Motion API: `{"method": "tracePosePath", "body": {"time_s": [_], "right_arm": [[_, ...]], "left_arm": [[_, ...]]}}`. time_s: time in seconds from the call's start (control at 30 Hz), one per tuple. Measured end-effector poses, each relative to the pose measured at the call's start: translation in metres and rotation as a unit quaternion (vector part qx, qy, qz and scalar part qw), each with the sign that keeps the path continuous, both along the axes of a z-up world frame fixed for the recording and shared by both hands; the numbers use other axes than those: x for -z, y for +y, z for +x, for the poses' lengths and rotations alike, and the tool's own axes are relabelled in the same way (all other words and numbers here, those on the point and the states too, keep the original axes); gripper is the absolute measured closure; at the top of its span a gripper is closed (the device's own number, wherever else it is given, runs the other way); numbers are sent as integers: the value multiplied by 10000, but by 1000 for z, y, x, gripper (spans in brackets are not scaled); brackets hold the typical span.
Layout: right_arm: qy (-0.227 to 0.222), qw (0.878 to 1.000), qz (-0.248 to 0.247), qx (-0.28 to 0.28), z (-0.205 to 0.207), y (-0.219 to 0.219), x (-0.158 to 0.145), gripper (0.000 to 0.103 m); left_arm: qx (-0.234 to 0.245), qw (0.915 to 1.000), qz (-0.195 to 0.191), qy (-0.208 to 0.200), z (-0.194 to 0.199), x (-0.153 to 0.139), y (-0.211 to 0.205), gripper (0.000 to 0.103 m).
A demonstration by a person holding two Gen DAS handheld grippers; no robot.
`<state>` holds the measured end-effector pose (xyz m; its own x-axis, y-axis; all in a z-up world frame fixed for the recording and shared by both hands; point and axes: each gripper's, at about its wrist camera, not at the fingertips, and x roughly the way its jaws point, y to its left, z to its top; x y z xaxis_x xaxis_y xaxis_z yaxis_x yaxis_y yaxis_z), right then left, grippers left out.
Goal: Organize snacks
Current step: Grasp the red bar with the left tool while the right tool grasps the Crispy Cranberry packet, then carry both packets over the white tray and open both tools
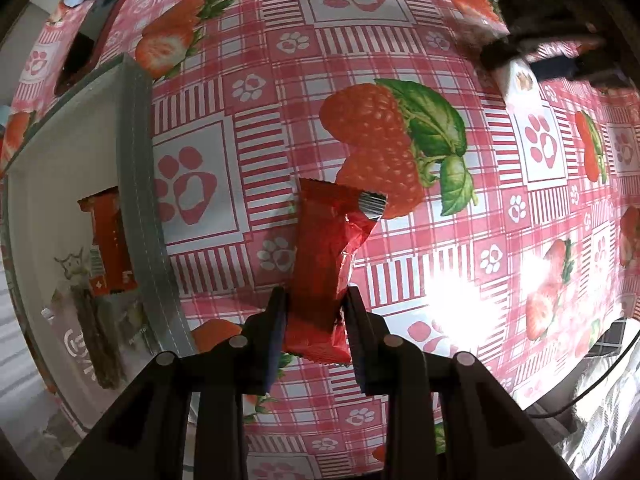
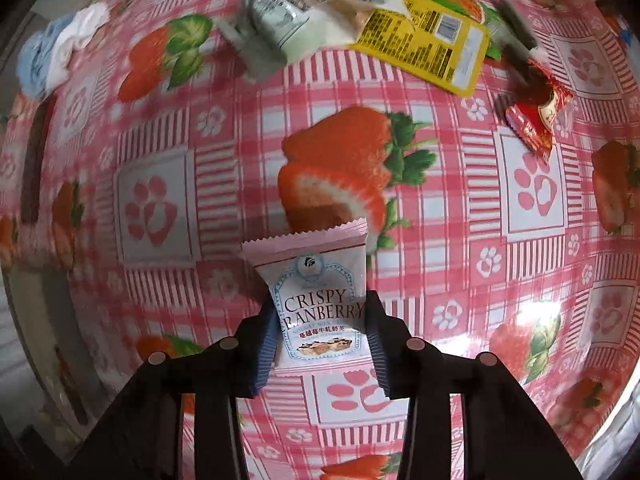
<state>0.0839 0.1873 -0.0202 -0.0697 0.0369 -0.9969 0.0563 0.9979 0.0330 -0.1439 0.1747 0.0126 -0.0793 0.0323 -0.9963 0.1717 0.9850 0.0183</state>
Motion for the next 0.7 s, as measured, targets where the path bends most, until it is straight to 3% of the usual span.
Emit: {"method": "tracePosePath", "body": {"time_s": [0.37, 0.57, 0.7], "right_arm": [[466, 9980, 204, -380, -144, 0, 5, 61], [419, 9957, -98, -819, -185, 21, 4, 61], [434, 9946, -226, -911, -202, 58, 9, 60]], "left_arm": [[32, 10000, 16, -70, -3, -5, 0, 70], [56, 9999, 26, -92, -5, -6, 2, 70], [37, 9999, 39, -111, -6, -7, 4, 68]]}}
